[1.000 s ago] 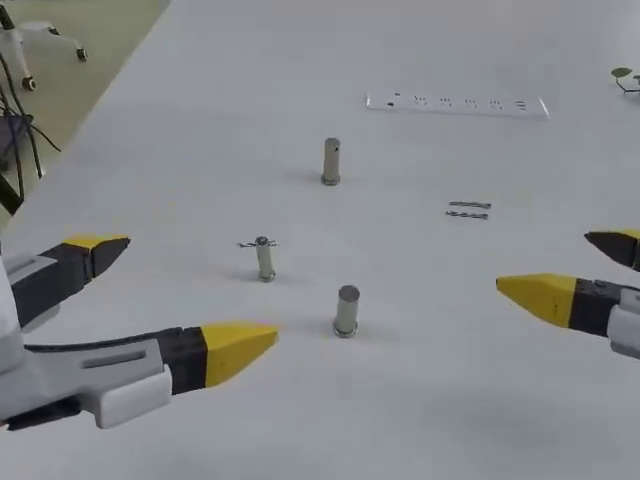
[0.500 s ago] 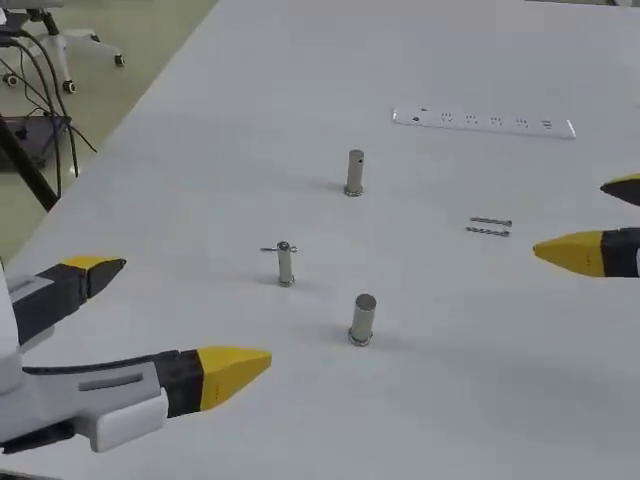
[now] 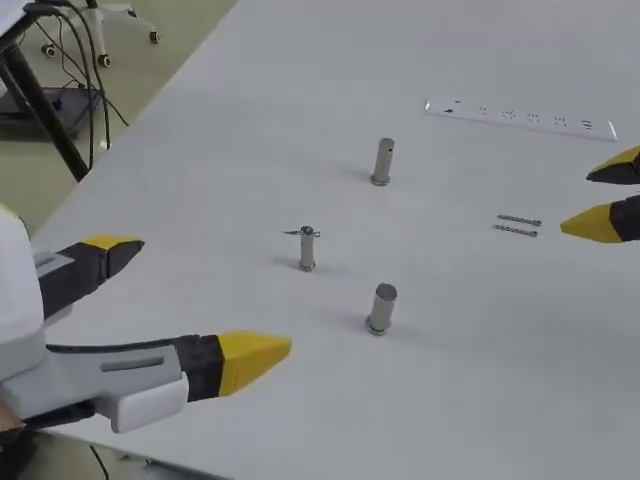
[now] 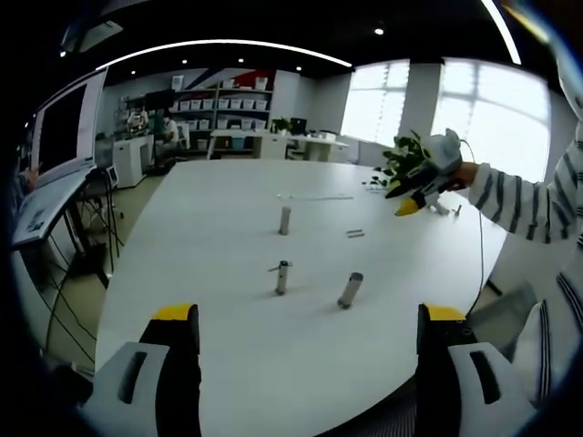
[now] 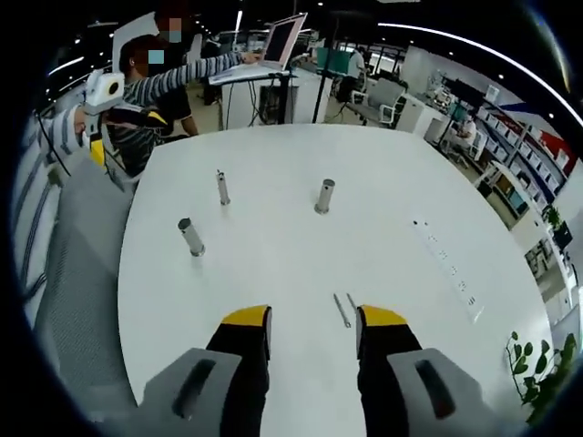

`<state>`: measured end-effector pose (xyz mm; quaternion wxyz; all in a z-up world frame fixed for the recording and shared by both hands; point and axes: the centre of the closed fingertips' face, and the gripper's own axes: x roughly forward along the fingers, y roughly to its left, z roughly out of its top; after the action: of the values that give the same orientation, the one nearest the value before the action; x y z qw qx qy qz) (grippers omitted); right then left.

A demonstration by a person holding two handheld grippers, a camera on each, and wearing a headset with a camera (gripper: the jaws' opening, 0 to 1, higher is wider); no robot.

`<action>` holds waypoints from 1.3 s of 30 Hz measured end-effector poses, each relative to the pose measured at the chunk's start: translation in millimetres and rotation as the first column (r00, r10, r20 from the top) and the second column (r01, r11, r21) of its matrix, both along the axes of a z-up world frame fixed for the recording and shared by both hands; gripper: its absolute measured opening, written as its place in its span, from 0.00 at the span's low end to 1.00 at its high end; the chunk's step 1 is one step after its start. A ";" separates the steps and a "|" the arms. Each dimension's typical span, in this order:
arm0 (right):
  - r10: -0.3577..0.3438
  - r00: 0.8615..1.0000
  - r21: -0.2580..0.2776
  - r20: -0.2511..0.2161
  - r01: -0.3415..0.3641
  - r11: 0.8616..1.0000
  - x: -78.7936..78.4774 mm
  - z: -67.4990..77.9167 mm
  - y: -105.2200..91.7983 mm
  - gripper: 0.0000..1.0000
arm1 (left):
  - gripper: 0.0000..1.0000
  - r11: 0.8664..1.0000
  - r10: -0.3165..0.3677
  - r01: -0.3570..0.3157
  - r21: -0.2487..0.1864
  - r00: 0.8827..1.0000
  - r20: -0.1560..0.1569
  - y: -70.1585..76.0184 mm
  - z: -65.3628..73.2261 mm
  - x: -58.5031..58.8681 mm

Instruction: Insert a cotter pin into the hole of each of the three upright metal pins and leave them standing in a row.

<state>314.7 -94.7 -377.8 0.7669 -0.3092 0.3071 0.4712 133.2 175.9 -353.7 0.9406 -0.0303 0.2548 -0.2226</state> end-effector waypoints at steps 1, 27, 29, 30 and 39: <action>0.004 1.000 -0.008 -0.009 -0.004 1.000 4.0 -4.1 -0.7 0.29 | 0.99 1.000 0.002 -0.002 -0.003 1.000 0.001 -0.4 0.3 -0.6; 0.011 0.986 -0.174 -0.168 -0.041 0.984 56.2 -102.7 -12.2 0.07 | 0.99 0.997 0.075 -0.074 0.028 0.997 -0.037 14.2 -12.5 -13.2; 0.019 0.985 -0.186 -0.171 -0.051 0.981 62.6 -108.7 -11.7 0.07 | 0.98 0.997 0.077 -0.076 0.027 0.996 -0.048 14.3 -14.7 -14.9; 0.026 0.984 -0.196 -0.174 -0.060 0.979 63.4 -110.0 -11.0 0.07 | 0.98 0.997 0.077 -0.076 0.027 0.996 -0.052 14.0 -15.3 -15.7; 0.049 0.979 -0.246 -0.197 -0.098 0.964 61.1 -117.5 -8.3 0.07 | 0.98 0.997 0.073 -0.072 0.023 0.996 -0.057 12.3 -15.5 -16.5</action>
<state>375.8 -103.0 -495.3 0.6701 -0.3699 0.4246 0.4835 116.7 188.2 -369.2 0.9405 -0.0361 0.2831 -0.1846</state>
